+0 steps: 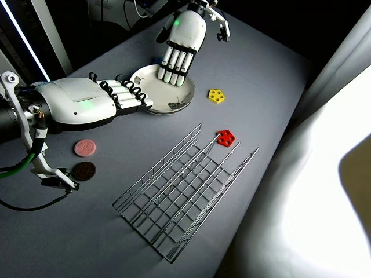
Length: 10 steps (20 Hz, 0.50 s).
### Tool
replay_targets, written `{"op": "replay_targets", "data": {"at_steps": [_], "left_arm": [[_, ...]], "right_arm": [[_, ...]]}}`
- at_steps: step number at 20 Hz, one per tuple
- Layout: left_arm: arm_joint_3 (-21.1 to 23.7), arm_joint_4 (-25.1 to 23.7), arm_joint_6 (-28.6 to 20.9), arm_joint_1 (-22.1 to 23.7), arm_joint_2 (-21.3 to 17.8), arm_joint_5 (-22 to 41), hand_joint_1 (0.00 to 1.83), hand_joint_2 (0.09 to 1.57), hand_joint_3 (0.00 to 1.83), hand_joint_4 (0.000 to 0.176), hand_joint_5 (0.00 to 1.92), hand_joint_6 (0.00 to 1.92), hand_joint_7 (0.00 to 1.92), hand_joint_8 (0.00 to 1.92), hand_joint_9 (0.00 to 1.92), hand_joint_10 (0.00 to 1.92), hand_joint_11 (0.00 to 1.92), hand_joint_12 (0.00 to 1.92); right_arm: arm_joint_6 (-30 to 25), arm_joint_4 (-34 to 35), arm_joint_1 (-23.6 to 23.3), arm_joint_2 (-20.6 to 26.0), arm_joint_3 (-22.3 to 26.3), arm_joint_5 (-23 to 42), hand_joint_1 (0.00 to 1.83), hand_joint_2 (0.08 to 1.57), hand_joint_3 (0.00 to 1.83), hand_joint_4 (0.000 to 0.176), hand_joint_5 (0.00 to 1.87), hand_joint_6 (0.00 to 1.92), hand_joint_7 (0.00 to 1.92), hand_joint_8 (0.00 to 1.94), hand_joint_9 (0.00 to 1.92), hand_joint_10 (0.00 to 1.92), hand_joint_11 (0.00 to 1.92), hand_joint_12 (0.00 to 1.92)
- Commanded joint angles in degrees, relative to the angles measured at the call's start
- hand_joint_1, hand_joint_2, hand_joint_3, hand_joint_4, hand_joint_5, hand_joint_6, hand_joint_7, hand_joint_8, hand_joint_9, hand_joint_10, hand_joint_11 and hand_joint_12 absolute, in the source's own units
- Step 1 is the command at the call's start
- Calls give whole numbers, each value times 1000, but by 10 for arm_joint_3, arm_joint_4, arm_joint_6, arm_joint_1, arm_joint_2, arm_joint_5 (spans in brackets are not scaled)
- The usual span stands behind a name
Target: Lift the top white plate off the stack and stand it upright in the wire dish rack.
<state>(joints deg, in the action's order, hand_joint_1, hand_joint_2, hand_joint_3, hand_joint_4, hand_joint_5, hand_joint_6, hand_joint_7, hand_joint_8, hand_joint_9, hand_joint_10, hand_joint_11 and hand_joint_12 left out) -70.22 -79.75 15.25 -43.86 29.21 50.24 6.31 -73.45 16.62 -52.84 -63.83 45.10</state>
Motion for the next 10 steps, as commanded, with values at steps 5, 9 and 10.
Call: {"op": "replay_targets", "data": {"at_steps": [5,9,10], "left_arm": [[2,25,2,2,5,25,144,934,3,0,81,0,88,0,73,0,22,165],[2,31,-1,-3,7,25,155,925,0,0,98,5,114,7,112,12,55,188],[2,31,-2,-3,7,25,155,925,0,0,98,5,114,7,112,12,55,188]], "right_arm": [[1,45,-6,7,1,36,58,1020,2,0,35,1,49,1,58,3,68,17],[3,45,-7,5,0,36,41,1020,0,0,47,13,60,11,62,10,83,23],[4,45,-7,5,0,36,41,1020,0,0,47,13,60,11,62,10,83,23]]}}
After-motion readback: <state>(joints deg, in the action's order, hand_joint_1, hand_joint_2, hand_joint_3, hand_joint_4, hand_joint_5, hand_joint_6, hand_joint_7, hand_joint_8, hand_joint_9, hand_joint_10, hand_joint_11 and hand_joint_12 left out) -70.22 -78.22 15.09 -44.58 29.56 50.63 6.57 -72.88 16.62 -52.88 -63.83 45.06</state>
